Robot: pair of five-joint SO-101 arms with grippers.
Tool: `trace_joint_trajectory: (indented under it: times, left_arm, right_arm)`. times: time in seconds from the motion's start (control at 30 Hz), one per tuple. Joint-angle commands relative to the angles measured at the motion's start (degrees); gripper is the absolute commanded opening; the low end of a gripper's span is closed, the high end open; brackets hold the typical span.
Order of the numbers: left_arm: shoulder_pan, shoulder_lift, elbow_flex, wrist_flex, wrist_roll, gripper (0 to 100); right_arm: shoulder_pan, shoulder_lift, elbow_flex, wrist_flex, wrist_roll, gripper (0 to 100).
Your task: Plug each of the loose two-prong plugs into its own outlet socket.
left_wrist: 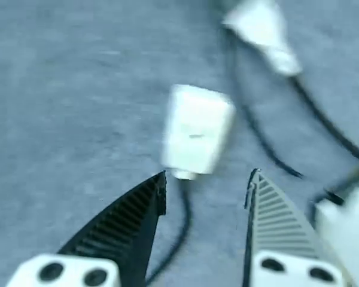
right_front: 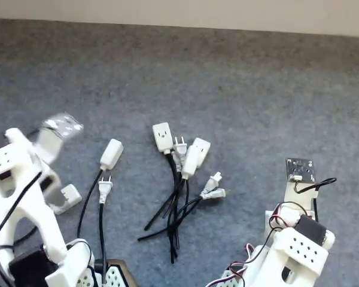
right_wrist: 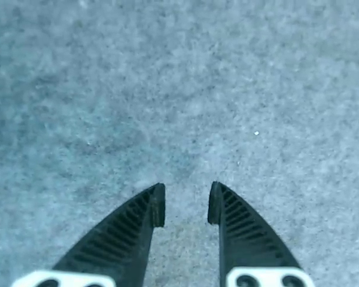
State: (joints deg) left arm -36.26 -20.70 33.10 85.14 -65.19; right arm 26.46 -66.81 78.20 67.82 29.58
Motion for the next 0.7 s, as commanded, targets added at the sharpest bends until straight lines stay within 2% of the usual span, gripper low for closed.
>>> trace_joint_trajectory:
  times: [0.0, 0.07, 0.17, 0.27, 0.37, 0.47, 0.67]
  left_arm:
    - [-2.95, -1.45, 0.57, -16.35, 3.96, 23]
    - [-2.77, -0.04, 4.0, -17.58, 2.55, 23]
    - [-2.77, 0.75, 7.78, -14.68, -1.41, 23]
    - [-3.03, -0.57, 8.57, -11.87, -2.02, 23]
    - [-3.03, -1.1, 9.19, -13.8, -1.76, 23]
    - [-2.77, -0.22, 13.32, -19.25, -1.76, 23]
    - [-4.09, 3.03, 19.65, -37.8, -1.58, 23]
  right_arm:
    - [-0.4, -0.66, -0.13, -0.75, 0.44, 12.8]
    - [-0.57, -0.66, -0.04, -0.75, 0.44, 12.8]
    - [-0.57, -0.66, -0.04, -0.75, 0.44, 12.8]
    - [-0.57, -0.66, -0.04, -0.75, 0.44, 12.8]
    - [-0.57, -0.66, -0.04, -0.75, 0.44, 12.8]
    - [-0.22, -0.66, -0.04, -0.75, 0.44, 12.8]
    - [-0.22, -0.66, -0.04, -0.75, 0.44, 12.8]
